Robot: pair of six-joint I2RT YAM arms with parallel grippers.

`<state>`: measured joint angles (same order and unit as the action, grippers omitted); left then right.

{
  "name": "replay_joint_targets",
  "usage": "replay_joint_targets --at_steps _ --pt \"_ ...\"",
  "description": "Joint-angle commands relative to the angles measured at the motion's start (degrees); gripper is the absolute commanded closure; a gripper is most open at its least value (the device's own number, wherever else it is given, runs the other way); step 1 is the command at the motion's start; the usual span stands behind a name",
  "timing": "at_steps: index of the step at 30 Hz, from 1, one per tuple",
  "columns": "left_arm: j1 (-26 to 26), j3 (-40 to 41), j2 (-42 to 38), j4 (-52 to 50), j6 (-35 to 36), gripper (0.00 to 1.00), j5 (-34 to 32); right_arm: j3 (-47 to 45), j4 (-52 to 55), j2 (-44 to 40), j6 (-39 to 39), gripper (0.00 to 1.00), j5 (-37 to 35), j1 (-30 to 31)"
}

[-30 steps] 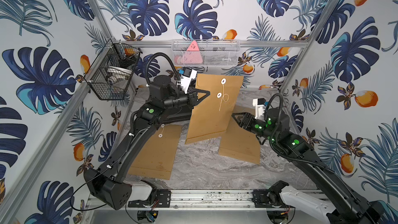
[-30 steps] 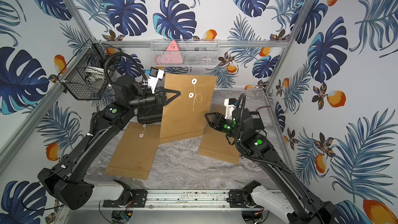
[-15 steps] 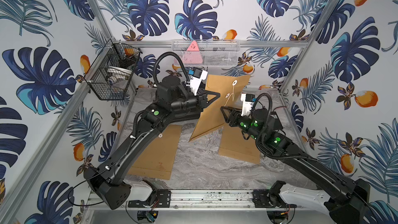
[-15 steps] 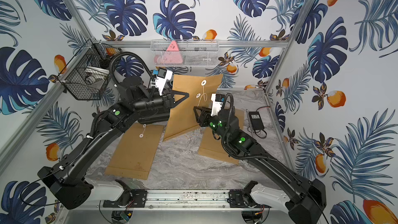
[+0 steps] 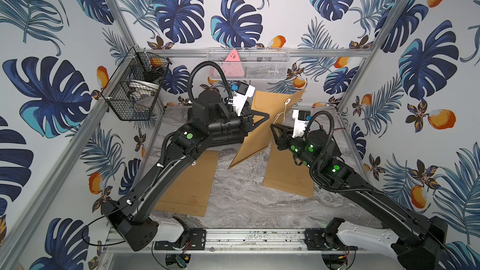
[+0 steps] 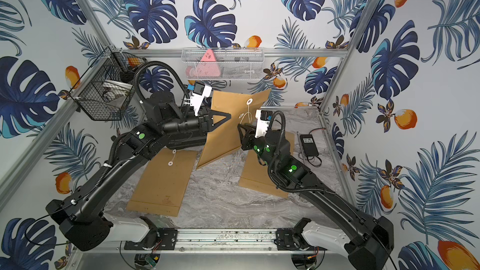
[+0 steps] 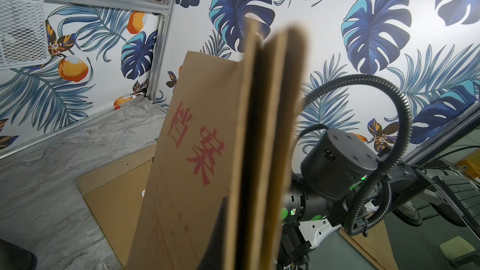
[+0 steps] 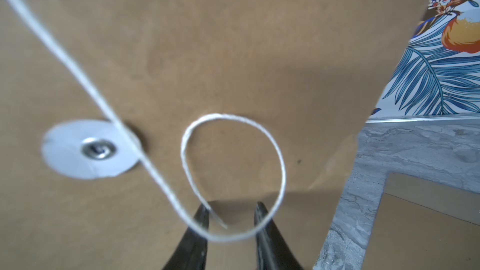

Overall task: Close the mouth of the file bag
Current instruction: Close the file bag.

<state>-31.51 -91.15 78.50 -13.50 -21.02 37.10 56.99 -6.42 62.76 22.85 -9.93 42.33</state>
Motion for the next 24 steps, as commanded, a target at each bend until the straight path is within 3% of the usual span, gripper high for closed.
replay_joint_targets --at_steps 1,7,13,24 --pt "-0.09 -0.6 -0.25 0.31 1.02 1.0 0.62 0.29 -3.49 0.16 -2.1 0.73 0.21 0.12" --pt "-0.17 -0.68 -0.28 -0.13 1.24 1.0 0.58 0.14 -2.9 0.08 -3.41 0.83 0.35 0.11" --pt "-0.05 -2.75 -0.11 -3.9 3.72 1.0 -2.05 -1.35 -2.27 -0.85 -3.69 1.0 1.79 0.09" --pt "0.5 -4.01 0.9 -6.2 8.0 1.0 -6.8 -5.91 -0.38 -5.05 1.61 1.0 9.18 1.52"
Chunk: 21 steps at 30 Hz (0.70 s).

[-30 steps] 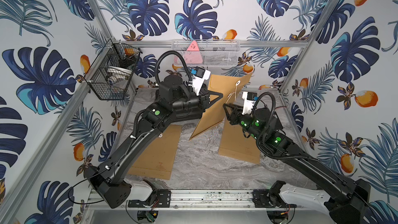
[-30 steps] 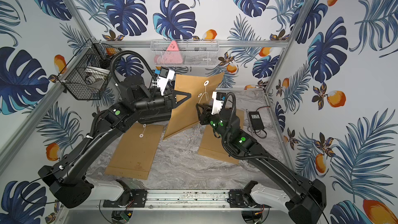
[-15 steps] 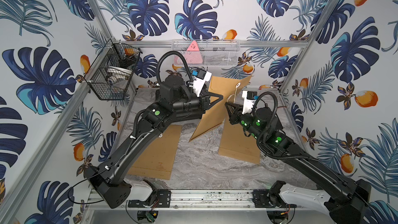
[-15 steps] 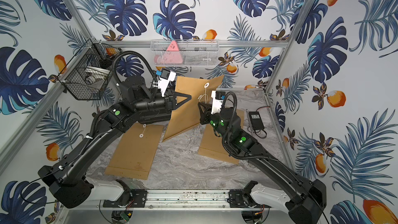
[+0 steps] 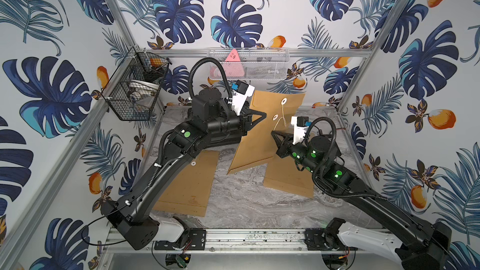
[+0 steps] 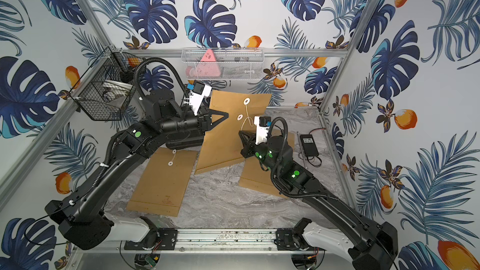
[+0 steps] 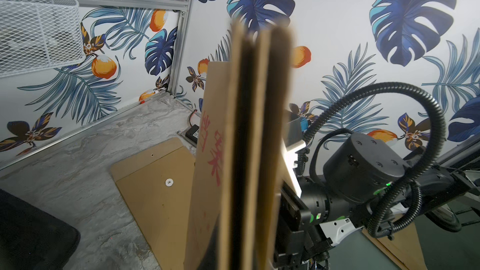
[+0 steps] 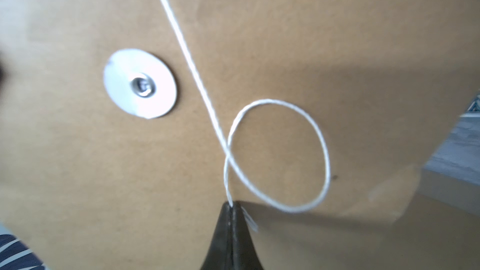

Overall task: Close the mouth of the file bag
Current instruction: Close the file bag.

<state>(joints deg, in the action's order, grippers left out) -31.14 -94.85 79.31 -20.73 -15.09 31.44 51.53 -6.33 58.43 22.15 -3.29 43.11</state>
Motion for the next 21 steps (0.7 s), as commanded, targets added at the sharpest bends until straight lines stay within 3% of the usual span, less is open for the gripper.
replay_joint_targets --at_steps 1,21 --pt "0.31 -0.25 0.24 1.19 2.0 1.0 -1.33 -0.7 -0.27 -0.93 2.58 1.0 2.6 1.4" --pt "1.05 -0.6 2.61 3.51 0.41 1.0 -0.23 0.76 -2.35 3.41 2.62 1.0 2.52 14.56"
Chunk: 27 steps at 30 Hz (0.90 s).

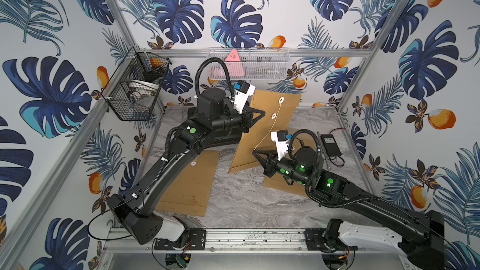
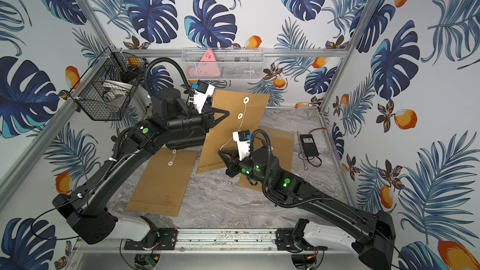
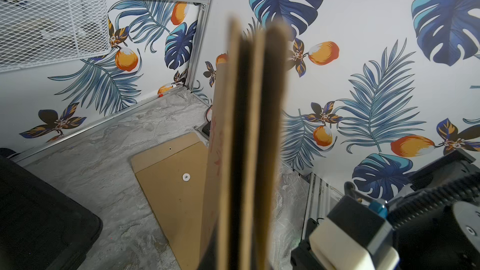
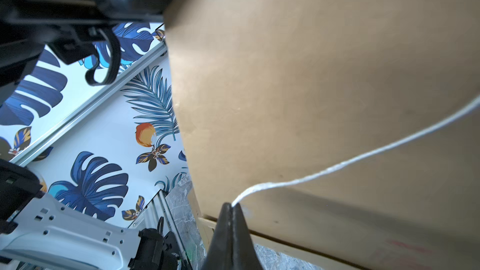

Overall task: Close the mouth of the file bag
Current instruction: Close the file bag.

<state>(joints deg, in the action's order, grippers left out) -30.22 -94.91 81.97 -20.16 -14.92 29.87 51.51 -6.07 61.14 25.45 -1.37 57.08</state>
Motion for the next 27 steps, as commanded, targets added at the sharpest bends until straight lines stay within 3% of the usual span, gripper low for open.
replay_joint_targets --at_steps 1,13,27 --pt "0.12 -0.37 -0.21 2.71 0.45 1.0 1.5 1.18 -2.62 1.05 -0.75 1.0 0.97 0.88" --pt "0.18 -0.33 -0.42 1.42 2.08 1.0 2.13 4.3 -3.62 2.75 -3.17 1.0 3.14 6.26" --pt "0.42 0.15 -2.15 4.96 -2.01 1.0 7.74 2.12 -5.45 5.34 -2.5 1.0 1.09 6.86"
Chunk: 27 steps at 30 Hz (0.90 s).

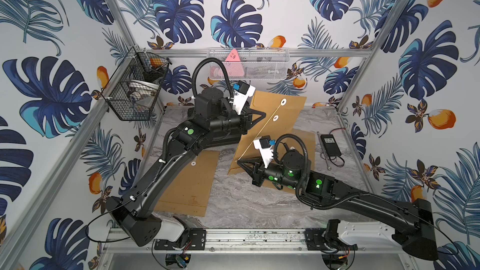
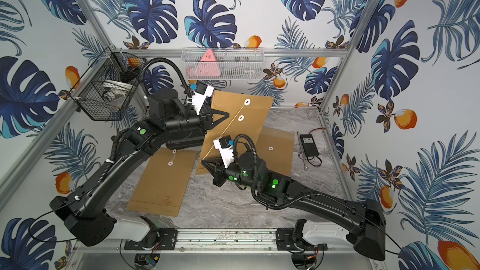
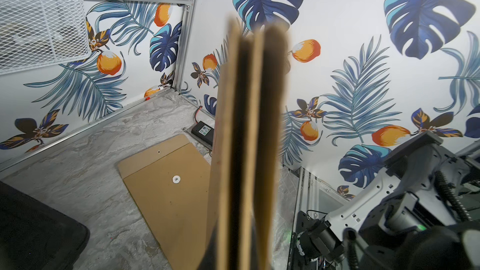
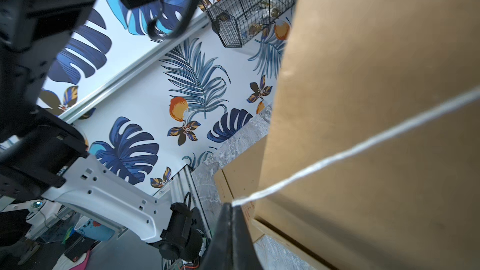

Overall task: Close the mouth of the file bag
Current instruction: Close the file bag.

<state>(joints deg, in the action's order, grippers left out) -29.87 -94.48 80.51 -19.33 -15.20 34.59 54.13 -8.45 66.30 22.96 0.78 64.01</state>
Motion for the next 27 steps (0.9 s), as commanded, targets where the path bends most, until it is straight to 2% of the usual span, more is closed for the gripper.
replay_joint_targets --at_steps 1,11,20,24,26,27 --pt "0.07 -0.39 -0.78 4.28 -1.99 1.0 3.47 -0.54 -2.8 0.26 -0.11 1.0 -1.27 -0.11" --pt "0.08 -0.44 -2.11 5.31 -4.26 1.0 7.11 -4.18 -2.67 -0.49 0.57 1.0 -1.59 -3.1" --pt "0.08 -0.02 -2.89 6.23 -5.49 1.0 9.58 -7.04 -2.03 -3.78 2.79 1.0 2.22 -10.66" --pt "0.48 0.08 -3.22 5.27 -4.42 1.0 7.22 -6.77 -0.02 -4.34 1.69 1.0 3.35 -11.63" --pt "2.3 0.11 -3.45 5.91 -4.84 1.0 5.99 -6.57 2.49 -4.58 0.89 1.0 4.65 -11.63" --pt "3.9 0.54 -3.66 7.26 -5.9 1.0 5.81 -7.1 3.06 -4.83 0.6 0.94 5.75 -11.63"
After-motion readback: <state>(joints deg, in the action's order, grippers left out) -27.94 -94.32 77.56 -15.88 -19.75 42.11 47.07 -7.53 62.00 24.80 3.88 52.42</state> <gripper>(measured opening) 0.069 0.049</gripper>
